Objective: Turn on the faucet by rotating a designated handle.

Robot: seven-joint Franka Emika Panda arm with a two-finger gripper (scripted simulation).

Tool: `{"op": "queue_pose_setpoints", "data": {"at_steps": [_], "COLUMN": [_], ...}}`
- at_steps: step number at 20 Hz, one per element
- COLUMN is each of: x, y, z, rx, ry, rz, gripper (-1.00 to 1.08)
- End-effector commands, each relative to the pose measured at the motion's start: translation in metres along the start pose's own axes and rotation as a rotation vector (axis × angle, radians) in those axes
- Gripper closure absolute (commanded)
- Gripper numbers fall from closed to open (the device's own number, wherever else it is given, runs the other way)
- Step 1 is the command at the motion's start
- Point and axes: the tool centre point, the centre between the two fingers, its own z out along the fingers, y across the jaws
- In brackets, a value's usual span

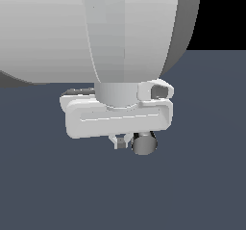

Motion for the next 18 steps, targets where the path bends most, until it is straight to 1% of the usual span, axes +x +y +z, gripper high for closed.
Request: {"op": "queue_pose_setpoints", "data": {"at_steps": [1,4,18], "x": [0.000,0.000,0.005], "y": [0.000,0.000,0.062], "z": [0.001,0.001,0.001], "rx": [0.000,0.000,0.000], "ry": [0.001,0.001,0.001], "rz": [-0.001,-0.001,-0.001], "gripper": [1.08,1.08,1.08]}}
